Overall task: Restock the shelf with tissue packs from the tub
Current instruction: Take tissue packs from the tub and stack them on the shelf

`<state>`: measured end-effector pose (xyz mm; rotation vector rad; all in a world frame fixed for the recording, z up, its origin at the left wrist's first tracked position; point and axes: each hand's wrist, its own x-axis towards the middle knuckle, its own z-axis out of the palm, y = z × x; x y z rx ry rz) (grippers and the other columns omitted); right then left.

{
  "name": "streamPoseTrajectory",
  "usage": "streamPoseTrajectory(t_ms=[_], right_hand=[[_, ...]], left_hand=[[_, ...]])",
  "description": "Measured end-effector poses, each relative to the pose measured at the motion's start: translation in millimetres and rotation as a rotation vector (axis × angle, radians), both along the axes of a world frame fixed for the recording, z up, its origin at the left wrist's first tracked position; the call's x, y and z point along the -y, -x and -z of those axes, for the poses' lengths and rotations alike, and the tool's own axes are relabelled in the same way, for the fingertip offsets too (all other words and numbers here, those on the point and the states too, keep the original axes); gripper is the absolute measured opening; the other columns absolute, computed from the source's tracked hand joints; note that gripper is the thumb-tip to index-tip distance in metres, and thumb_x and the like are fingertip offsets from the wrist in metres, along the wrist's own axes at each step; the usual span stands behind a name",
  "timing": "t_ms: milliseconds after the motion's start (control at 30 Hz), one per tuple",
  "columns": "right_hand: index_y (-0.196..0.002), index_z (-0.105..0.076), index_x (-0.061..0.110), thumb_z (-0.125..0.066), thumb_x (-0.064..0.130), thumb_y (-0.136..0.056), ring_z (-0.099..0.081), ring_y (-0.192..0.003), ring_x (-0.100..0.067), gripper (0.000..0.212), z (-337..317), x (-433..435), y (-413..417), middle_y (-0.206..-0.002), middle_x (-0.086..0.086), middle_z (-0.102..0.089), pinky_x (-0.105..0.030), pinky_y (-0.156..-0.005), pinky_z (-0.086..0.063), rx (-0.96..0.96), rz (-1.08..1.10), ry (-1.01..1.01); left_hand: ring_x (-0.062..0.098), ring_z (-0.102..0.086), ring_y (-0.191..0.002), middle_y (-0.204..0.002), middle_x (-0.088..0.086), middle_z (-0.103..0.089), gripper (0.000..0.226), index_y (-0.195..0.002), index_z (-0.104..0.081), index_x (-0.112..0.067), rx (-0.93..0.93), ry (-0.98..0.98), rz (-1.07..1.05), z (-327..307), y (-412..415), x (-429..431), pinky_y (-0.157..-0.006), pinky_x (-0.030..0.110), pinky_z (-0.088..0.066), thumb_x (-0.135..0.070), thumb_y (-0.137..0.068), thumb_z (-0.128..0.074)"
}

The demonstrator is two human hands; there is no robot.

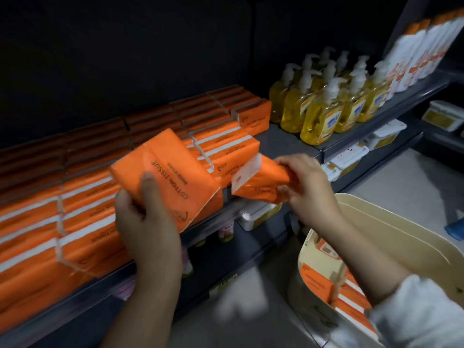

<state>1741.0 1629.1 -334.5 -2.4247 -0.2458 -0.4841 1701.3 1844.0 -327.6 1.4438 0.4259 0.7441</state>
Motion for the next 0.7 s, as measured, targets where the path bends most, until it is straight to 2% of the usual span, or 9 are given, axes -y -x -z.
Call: streamPoseTrajectory(t_ms=[67, 133, 267, 367, 433, 500, 600, 700], right_hand=[[-0.115, -0.062, 0.010, -0.062, -0.002, -0.065, -0.047, -0.103, -0.029, 0.052, -11, -9, -13, -0.110, -0.009, -0.059, -0.022, -0.082, -0.027, 0.040, -0.108, 0.209], [-0.115, -0.062, 0.011, -0.067, -0.005, -0.062, -0.048, -0.101, -0.030, 0.056, -18, -19, -27, -0.110, -0.009, -0.060, -0.022, -0.081, -0.027, 0.074, -0.152, 0.356], [-0.110, -0.066, 0.011, -0.068, -0.008, -0.057, -0.055, -0.091, -0.034, 0.056, -17, -36, -47, -0.104, -0.010, -0.065, -0.036, -0.082, -0.040, 0.149, -0.223, 0.473], [-0.105, -0.069, 0.010, -0.069, -0.005, -0.058, -0.057, -0.086, -0.035, 0.050, -1, -41, -50, -0.098, -0.009, -0.065, -0.041, -0.077, -0.045, 0.206, -0.165, 0.415], [-0.105, -0.069, 0.010, -0.062, -0.002, -0.062, -0.055, -0.084, -0.035, 0.045, 10, -43, -45, -0.098, -0.009, -0.064, -0.041, -0.072, -0.045, 0.239, -0.091, 0.361], [-0.105, -0.069, 0.008, -0.051, 0.002, -0.067, -0.056, -0.083, -0.034, 0.042, 14, -45, -39, -0.098, -0.009, -0.065, -0.039, -0.070, -0.046, 0.267, -0.053, 0.324], [-0.109, -0.067, 0.006, -0.051, -0.001, -0.065, -0.058, -0.093, -0.035, 0.047, 8, -44, -33, -0.105, -0.010, -0.065, -0.033, -0.077, -0.044, 0.238, -0.071, 0.234], [-0.119, -0.061, 0.010, -0.052, -0.007, -0.072, -0.054, -0.111, -0.025, 0.050, -2, -37, -21, -0.118, -0.005, -0.061, -0.028, -0.092, -0.041, 0.199, -0.016, 0.024]], left_hand=[[-0.003, -0.049, -0.060, -0.065, -0.016, -0.053, 0.022, -0.076, -0.052, -0.031, 0.002, 0.010, 0.016, 0, -1, 0, -0.061, 0.024, -0.040, -0.050, -0.087, -0.048], [-0.001, -0.052, -0.065, -0.070, -0.015, -0.056, 0.020, -0.080, -0.054, -0.032, 0.008, 0.024, 0.024, 1, -1, 0, -0.064, 0.024, -0.042, -0.049, -0.088, -0.049], [0.002, -0.057, -0.071, -0.078, -0.013, -0.059, 0.020, -0.089, -0.056, -0.029, 0.016, 0.060, 0.038, 0, -3, 2, -0.069, 0.027, -0.045, -0.048, -0.088, -0.050], [-0.002, -0.057, -0.068, -0.076, -0.014, -0.060, 0.016, -0.089, -0.056, -0.029, 0.022, 0.069, 0.055, -3, -3, 5, -0.065, 0.021, -0.046, -0.043, -0.092, -0.051], [-0.005, -0.056, -0.063, -0.072, -0.015, -0.060, 0.013, -0.085, -0.055, -0.031, 0.023, 0.068, 0.066, -4, -2, 7, -0.059, 0.016, -0.045, -0.039, -0.094, -0.050], [-0.005, -0.057, -0.065, -0.074, -0.014, -0.061, 0.011, -0.087, -0.056, -0.031, 0.038, 0.055, 0.090, -6, -2, 9, -0.060, 0.015, -0.045, -0.039, -0.093, -0.051], [-0.002, -0.061, -0.074, -0.082, -0.013, -0.065, 0.018, -0.095, -0.060, -0.029, 0.055, 0.033, 0.153, -5, -1, 13, -0.067, 0.020, -0.046, -0.044, -0.089, -0.052], [0.003, -0.063, -0.080, -0.085, -0.012, -0.067, 0.018, -0.093, -0.062, -0.033, 0.048, 0.037, 0.215, -5, -1, 20, -0.072, 0.027, -0.048, -0.046, -0.086, -0.052]])
